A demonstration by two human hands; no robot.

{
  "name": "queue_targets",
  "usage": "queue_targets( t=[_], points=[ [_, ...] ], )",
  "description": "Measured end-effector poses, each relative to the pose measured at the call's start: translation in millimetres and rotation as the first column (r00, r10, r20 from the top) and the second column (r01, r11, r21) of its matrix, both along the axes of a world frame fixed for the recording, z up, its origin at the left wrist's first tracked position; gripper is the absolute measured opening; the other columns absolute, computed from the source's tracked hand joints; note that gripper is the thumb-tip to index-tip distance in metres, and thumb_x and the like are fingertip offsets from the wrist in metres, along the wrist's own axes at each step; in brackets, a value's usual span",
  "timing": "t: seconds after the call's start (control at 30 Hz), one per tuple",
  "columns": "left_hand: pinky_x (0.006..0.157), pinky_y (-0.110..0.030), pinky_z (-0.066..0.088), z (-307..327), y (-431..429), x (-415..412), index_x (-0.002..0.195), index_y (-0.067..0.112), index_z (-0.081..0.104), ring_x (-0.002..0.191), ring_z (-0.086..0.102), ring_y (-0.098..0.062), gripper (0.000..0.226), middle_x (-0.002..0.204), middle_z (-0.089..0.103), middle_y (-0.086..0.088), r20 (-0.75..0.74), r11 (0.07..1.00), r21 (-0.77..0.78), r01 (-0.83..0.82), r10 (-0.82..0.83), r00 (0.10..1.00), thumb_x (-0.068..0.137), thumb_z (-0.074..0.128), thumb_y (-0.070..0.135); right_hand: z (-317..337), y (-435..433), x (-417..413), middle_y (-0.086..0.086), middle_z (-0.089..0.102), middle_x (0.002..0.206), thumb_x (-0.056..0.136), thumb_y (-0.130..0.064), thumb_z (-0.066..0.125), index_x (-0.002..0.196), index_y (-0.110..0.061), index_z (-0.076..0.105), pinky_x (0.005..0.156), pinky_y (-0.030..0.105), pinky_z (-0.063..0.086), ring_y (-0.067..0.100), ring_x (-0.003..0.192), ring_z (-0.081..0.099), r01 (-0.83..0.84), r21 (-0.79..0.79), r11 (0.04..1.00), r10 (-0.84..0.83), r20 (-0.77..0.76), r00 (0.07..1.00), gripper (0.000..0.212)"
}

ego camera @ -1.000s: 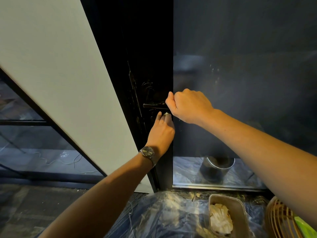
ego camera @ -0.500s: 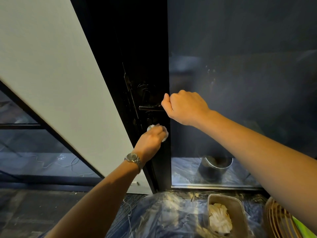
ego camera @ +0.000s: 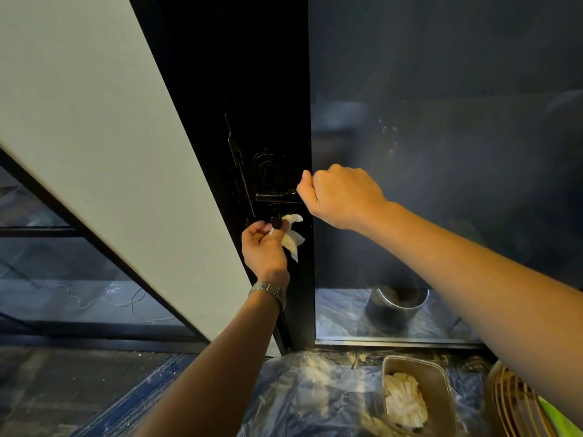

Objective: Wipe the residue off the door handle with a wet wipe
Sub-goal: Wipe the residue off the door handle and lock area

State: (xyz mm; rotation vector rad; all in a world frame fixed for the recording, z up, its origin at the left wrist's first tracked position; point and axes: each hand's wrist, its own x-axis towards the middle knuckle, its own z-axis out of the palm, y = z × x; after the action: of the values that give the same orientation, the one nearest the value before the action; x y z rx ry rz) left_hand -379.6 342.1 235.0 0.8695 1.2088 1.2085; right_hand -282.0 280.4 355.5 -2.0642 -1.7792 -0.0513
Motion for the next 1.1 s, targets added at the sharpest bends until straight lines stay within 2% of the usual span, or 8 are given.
queue_targets(
  t=[0.2, 0.33, 0.5, 0.63, 0.7, 0.83, 1.0, 1.1],
  points=[
    [0.083, -0.026, 0.047, -0.4, -8.0, 0.3, 0.119, 0.012, 0.050, 0.093, 0.060, -0.019, 0.035, 0.106, 0.062, -0.009, -0.343, 0.986, 0.121, 0.117, -0.069, 0.937, 0.088, 0.059, 0.025, -1.2, -0.1, 0.4, 0.000, 0.038, 0.041, 0.101, -0.028, 0.025, 0.045, -0.012, 0.040, 0.045, 0.027, 0.035, 0.017, 0.038, 0.038, 0.004, 0.001, 1.000, -0.004, -0.003, 1.000, 0.060],
    [0.081, -0.022, 0.042, -0.4, -8.9, 1.4, 0.117, 0.010, 0.051, 0.094, 0.056, -0.014, 0.027, 0.110, 0.062, -0.008, -0.422, 0.977, 0.177, 0.117, -0.032, 0.906, 0.092, 0.051, 0.020, -0.4, -0.4, 0.0, 0.000, 0.038, 0.041, 0.101, -0.028, 0.025, 0.044, -0.012, 0.039, 0.046, 0.028, 0.036, 0.017, 0.038, 0.038, 0.005, -0.001, 1.000, -0.005, 0.001, 1.000, 0.060],
    [0.073, -0.023, 0.040, -1.6, -8.4, 4.9, 0.111, 0.004, 0.055, 0.084, 0.051, -0.013, 0.025, 0.099, 0.061, -0.011, -0.389, 0.988, 0.131, 0.077, -0.020, 0.921, 0.092, 0.050, 0.020, 0.4, 0.1, -0.4, 0.000, 0.037, 0.041, 0.101, -0.028, 0.025, 0.044, -0.012, 0.038, 0.044, 0.026, 0.032, 0.017, 0.038, 0.036, 0.000, -0.009, 1.000, 0.000, 0.004, 1.000, 0.060],
    [0.062, -0.023, 0.039, -8.1, -6.4, 11.1, 0.100, -0.002, 0.058, 0.070, 0.046, -0.010, 0.034, 0.076, 0.052, -0.001, -0.202, 0.998, 0.013, 0.067, -0.063, 0.977, 0.090, 0.055, 0.030, -0.2, 0.4, 0.1, 0.000, 0.038, 0.040, 0.101, -0.028, 0.025, 0.045, -0.012, 0.039, 0.044, 0.026, 0.033, 0.017, 0.038, 0.036, 0.000, -0.006, 1.000, 0.000, 0.009, 1.000, 0.060],
    [0.067, -0.028, 0.044, -10.9, -3.8, 12.8, 0.092, 0.001, 0.059, 0.072, 0.049, -0.012, 0.033, 0.072, 0.053, 0.001, -0.131, 0.995, -0.025, 0.095, -0.098, 0.987, 0.086, 0.059, 0.033, 0.0, 1.0, 0.3, 0.000, 0.037, 0.040, 0.101, -0.028, 0.026, 0.045, -0.011, 0.039, 0.044, 0.027, 0.033, 0.017, 0.037, 0.035, -0.002, -0.007, 1.000, 0.003, 0.006, 1.000, 0.060],
    [0.081, -0.037, 0.050, -13.6, -1.6, 15.7, 0.088, 0.009, 0.059, 0.082, 0.058, -0.016, 0.029, 0.085, 0.062, -0.005, -0.140, 0.992, -0.022, 0.126, -0.128, 0.982, 0.086, 0.058, 0.038, -0.3, 1.2, 0.8, 0.000, 0.037, 0.040, 0.101, -0.028, 0.025, 0.046, -0.011, 0.041, 0.045, 0.027, 0.035, 0.017, 0.037, 0.035, -0.003, -0.008, 1.000, 0.003, -0.002, 1.000, 0.060],
    [0.082, -0.029, 0.044, -7.9, -6.0, 17.6, 0.114, 0.005, 0.054, 0.096, 0.055, -0.015, 0.033, 0.103, 0.059, -0.005, -0.161, 0.988, -0.016, 0.151, -0.151, 0.975, 0.095, 0.043, 0.029, -0.7, 0.9, 0.9, 0.000, 0.039, 0.041, 0.101, -0.028, 0.026, 0.047, -0.011, 0.044, 0.045, 0.027, 0.035, 0.018, 0.039, 0.040, -0.012, 0.002, 1.000, 0.012, 0.004, 1.000, 0.060],
    [0.092, -0.031, 0.045, -9.4, -5.5, 15.4, 0.124, 0.004, 0.048, 0.107, 0.055, -0.020, 0.035, 0.117, 0.058, -0.010, -0.147, 0.984, -0.038, 0.174, -0.177, 0.973, 0.097, 0.041, 0.025, -0.9, 0.5, 1.0, 0.000, 0.040, 0.042, 0.101, -0.028, 0.026, 0.047, -0.011, 0.044, 0.045, 0.026, 0.035, 0.017, 0.040, 0.041, -0.011, 0.006, 1.000, 0.011, 0.005, 1.000, 0.060]
  ],
)
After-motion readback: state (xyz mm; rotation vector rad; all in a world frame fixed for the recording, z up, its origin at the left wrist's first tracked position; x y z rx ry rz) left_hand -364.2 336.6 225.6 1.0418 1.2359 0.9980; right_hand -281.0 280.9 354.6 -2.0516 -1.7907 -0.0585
